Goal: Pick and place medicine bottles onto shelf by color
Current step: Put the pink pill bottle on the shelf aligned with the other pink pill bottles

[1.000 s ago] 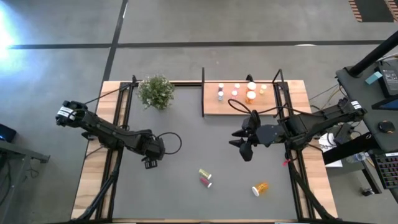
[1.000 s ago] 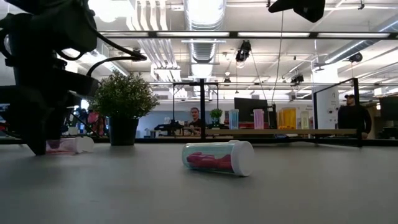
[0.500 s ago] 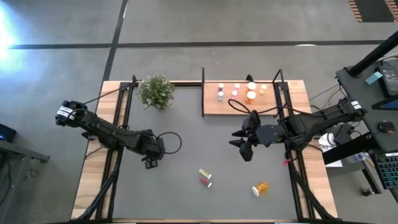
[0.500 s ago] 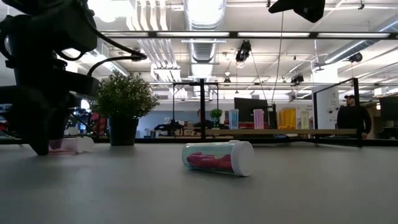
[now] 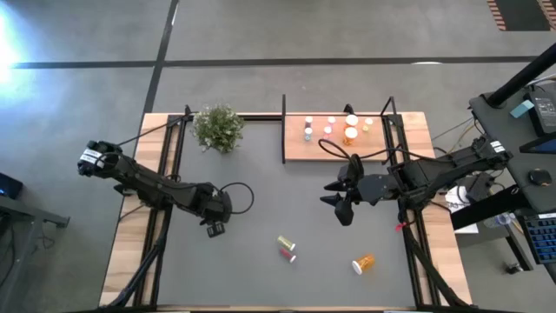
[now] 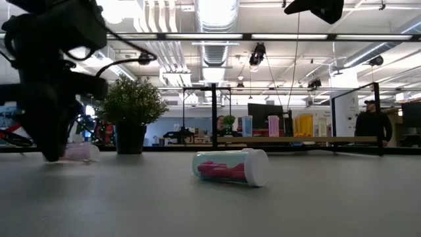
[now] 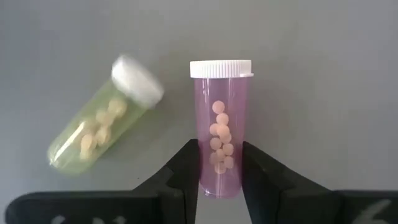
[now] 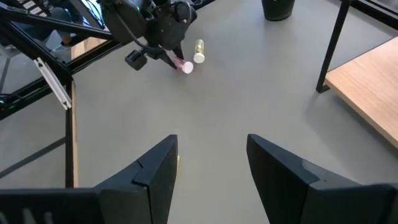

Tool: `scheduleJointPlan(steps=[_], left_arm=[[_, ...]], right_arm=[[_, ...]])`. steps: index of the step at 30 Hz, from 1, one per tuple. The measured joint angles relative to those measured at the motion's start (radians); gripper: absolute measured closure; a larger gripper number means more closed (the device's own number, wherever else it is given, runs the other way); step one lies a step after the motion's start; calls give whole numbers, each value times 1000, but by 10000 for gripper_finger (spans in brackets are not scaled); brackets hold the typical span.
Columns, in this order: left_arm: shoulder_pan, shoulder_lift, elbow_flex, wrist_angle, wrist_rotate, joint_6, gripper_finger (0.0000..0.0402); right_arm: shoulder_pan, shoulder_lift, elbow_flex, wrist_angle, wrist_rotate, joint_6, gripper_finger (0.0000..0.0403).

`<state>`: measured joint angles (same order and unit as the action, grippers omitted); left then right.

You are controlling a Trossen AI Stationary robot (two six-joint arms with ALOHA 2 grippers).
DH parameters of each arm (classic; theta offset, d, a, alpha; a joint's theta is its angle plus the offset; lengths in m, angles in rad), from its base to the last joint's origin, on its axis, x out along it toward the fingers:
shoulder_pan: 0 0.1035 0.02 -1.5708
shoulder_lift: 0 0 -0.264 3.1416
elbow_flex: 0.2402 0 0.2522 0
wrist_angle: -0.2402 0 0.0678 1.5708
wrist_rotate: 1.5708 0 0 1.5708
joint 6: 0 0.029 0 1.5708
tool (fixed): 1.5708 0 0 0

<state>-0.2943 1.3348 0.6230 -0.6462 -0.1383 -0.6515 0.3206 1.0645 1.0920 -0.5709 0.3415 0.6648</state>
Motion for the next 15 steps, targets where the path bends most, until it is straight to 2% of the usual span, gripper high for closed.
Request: scheduleJointPlan(steps=[3, 8, 12, 15], left_arm=[[0, -24, 33, 47, 0, -1, 321], [0, -69, 108, 262, -5, 2, 318], [0, -78, 173, 467, -42, 34, 318], [0, -51, 227, 546, -47, 77, 318]], right_arm=[[0, 0, 0, 1, 0, -17, 220], [0, 0, 0, 11, -1, -61, 220], [0, 0, 0, 77, -46, -205, 220], [0, 6, 1, 186, -86, -314, 220]])
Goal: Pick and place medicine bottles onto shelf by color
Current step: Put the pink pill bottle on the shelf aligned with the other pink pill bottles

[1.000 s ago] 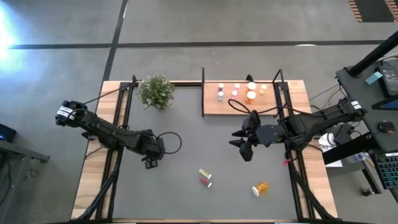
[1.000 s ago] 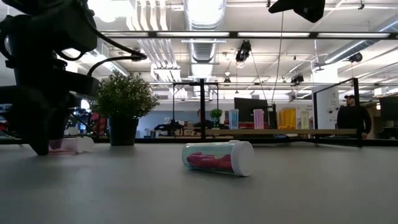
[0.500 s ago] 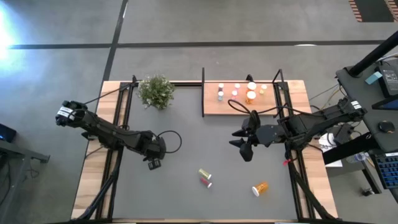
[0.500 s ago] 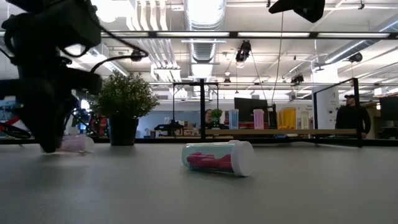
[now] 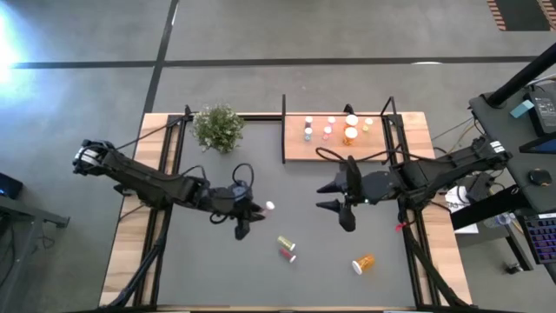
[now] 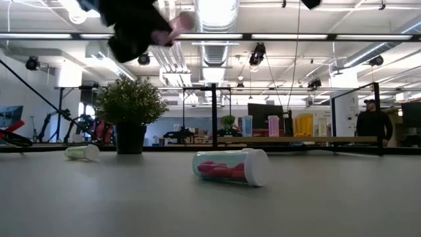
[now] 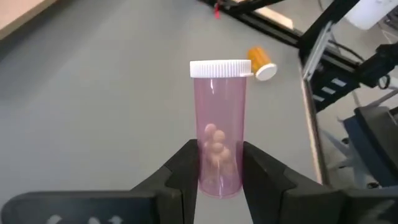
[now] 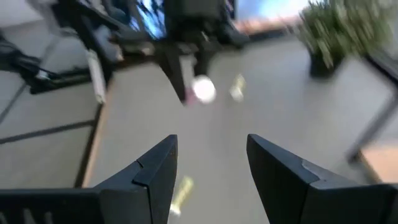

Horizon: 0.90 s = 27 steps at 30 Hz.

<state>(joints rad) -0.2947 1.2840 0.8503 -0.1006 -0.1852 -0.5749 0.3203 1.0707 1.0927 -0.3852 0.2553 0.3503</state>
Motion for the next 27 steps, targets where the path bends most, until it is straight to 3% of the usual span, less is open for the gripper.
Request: scheduleJointPlan(steps=[4, 13, 27], left_arm=[[0, 63, 95, -1, 0, 8, 318], [0, 157, 272, 16, -1, 90, 318], [0, 173, 314, 21, -24, 120, 317]], right_arm=[[-4, 13, 0, 92, -22, -89, 219], [-33, 90, 56, 78, -109, -159, 173], [-38, 268, 246, -9, -115, -222, 149]])
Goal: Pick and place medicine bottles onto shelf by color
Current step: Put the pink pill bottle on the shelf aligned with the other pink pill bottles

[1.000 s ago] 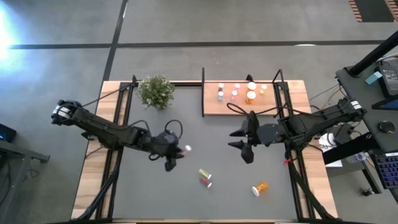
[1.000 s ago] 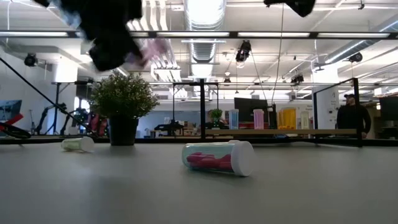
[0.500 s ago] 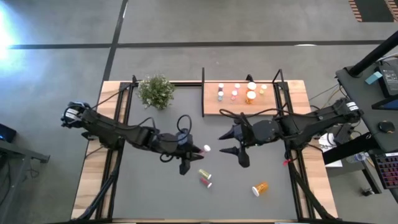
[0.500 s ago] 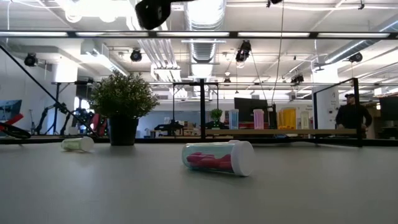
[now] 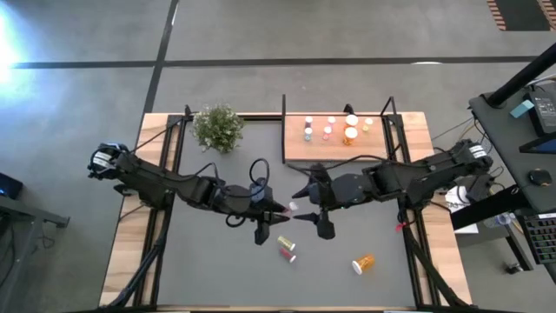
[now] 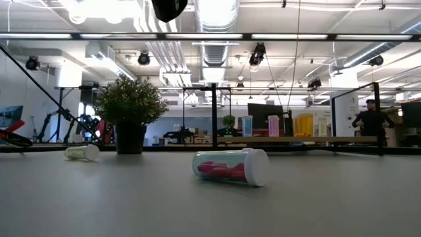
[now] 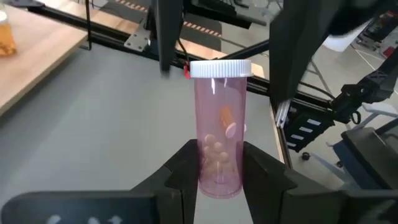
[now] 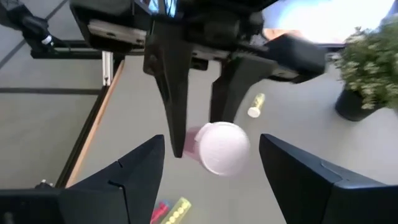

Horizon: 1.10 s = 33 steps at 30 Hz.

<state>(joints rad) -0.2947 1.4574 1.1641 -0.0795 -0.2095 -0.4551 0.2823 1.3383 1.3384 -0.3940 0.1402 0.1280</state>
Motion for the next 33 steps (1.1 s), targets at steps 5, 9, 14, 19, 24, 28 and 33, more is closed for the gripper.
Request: scheduleJointPlan(steps=[5, 9, 14, 19, 24, 28, 33], left_arm=[[-2, 0, 2, -6, -2, 18, 317], [-7, 0, 2, -7, -2, 18, 317], [-10, 0, 0, -9, -1, 18, 317], [-10, 0, -1, -12, -1, 18, 317], [-10, 0, -1, -10, -1, 19, 317], [-10, 0, -2, -10, -1, 19, 317], [-10, 0, -2, -10, 0, 25, 317]], right_arm=[[-8, 63, 44, -1, -36, -3, 147], [-8, 84, 70, -29, -38, -9, 155], [-8, 81, 82, -65, -39, 5, 177], [-8, 71, 82, -66, -38, 19, 204], [-8, 72, 82, -78, -38, 30, 234], [-8, 72, 82, -79, -37, 29, 261], [-8, 72, 82, -80, -40, 31, 290]])
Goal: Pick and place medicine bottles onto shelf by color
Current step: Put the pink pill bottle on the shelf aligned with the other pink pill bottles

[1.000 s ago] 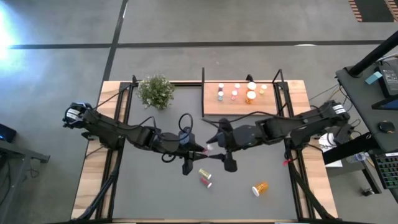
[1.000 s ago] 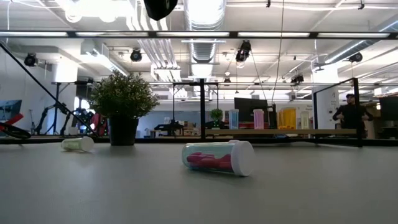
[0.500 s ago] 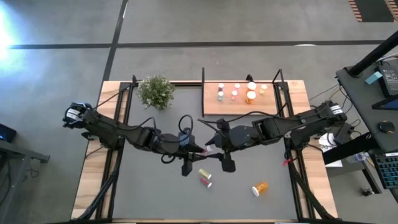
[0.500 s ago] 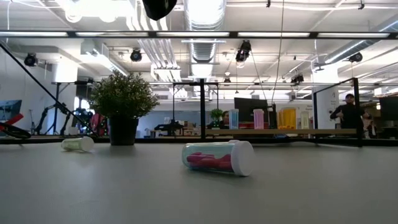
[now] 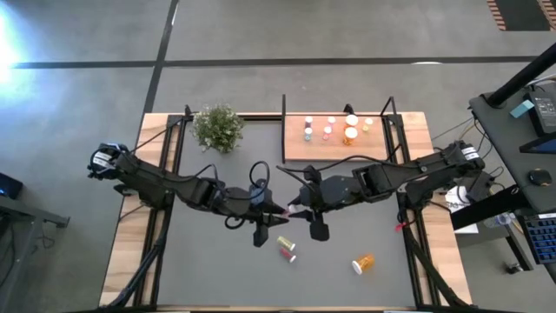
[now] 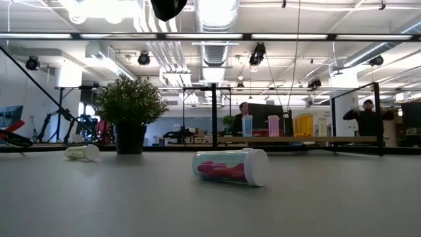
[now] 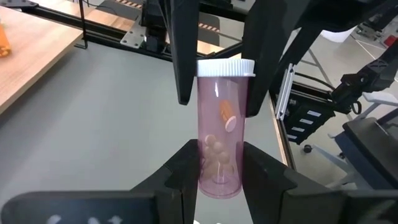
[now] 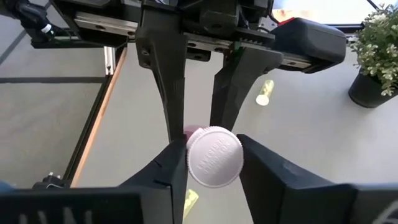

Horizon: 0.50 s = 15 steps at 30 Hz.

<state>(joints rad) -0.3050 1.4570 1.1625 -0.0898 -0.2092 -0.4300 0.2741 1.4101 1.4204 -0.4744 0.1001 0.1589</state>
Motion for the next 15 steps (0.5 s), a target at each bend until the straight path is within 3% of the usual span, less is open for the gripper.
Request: scheduleJointPlan(steps=[10, 15], left_arm=[[0, 0, 0, 2, 2, -5, 314], [2, 0, 0, 3, -4, -15, 272]], right_arm=[[-3, 0, 0, -2, 1, 5, 293], [-17, 0, 0, -40, 3, 12, 294]])
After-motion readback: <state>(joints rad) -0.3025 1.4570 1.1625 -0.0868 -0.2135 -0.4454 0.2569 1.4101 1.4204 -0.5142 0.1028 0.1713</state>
